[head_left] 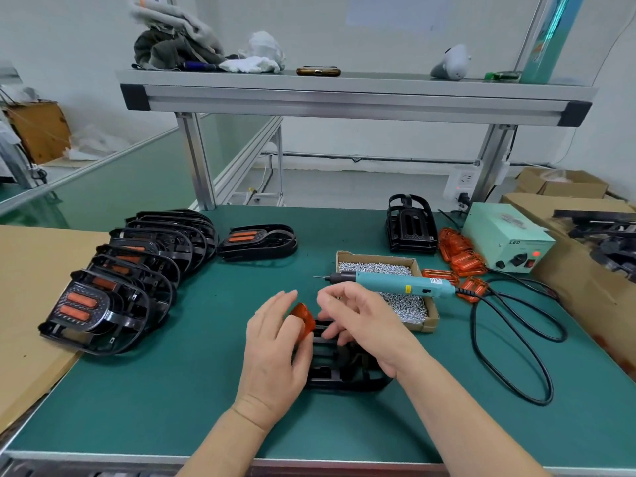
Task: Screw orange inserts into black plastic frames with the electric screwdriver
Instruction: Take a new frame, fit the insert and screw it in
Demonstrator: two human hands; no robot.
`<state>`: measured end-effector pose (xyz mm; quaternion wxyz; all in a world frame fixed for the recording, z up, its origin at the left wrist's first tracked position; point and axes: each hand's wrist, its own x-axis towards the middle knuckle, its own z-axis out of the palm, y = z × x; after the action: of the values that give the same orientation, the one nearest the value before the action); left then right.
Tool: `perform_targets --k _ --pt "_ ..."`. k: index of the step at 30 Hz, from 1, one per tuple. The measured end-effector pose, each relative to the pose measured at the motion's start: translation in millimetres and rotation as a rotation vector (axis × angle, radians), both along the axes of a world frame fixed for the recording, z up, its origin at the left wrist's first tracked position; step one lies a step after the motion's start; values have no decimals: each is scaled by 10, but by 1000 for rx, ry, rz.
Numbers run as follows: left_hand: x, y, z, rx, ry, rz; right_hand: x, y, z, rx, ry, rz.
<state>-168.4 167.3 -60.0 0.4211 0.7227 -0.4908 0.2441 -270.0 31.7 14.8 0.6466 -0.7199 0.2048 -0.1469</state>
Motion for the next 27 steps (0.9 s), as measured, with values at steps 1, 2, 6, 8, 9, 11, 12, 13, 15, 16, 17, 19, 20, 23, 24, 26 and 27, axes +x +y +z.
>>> perform_targets --k 1,2,6,8,9,11,12,13,15,16,17,19,20,23,24,26,27 --pt "-6 -4 -5 9 -7 -19 -15 16 -9 -30 0 21" --pt "-17 -8 -3 21 -10 -40 -28 31 -20 -65 1 47" --pt "-59 -18 18 50 100 -32 -40 35 -44 -104 -34 76" --pt "-66 -17 14 63 200 -30 -49 11 -42 -95 -27 45" --pt "-68 -14 10 60 229 -47 -53 2 -48 -79 -22 32" --pt "-70 3 22 37 271 -61 -57 -16 -61 -18 -23 -9" --pt "-65 9 37 34 281 -44 -59 -26 -67 21 -29 -33" --pt "-60 11 52 33 279 -16 -60 -37 -71 60 -39 -56" --pt "-54 13 62 35 269 23 -69 -60 -78 128 -59 -82" --pt "-57 14 64 36 267 26 -76 -69 -80 150 -64 -84" --pt "-59 12 67 35 266 25 -79 -75 -82 163 -66 -82" --pt "-60 12 68 37 268 23 -86 -77 -95 172 -67 -72" --pt "-62 13 71 39 270 21 -88 -78 -102 174 -70 -67" --pt "-64 21 82 46 285 14 -96 -87 -114 155 -72 -50" --pt "-67 25 88 47 289 9 -102 -97 -117 141 -71 -43" --pt "-78 26 93 47 293 -5 -113 -119 -128 109 -58 -41" --pt "-79 24 91 50 289 -13 -118 -126 -136 96 -45 -46"
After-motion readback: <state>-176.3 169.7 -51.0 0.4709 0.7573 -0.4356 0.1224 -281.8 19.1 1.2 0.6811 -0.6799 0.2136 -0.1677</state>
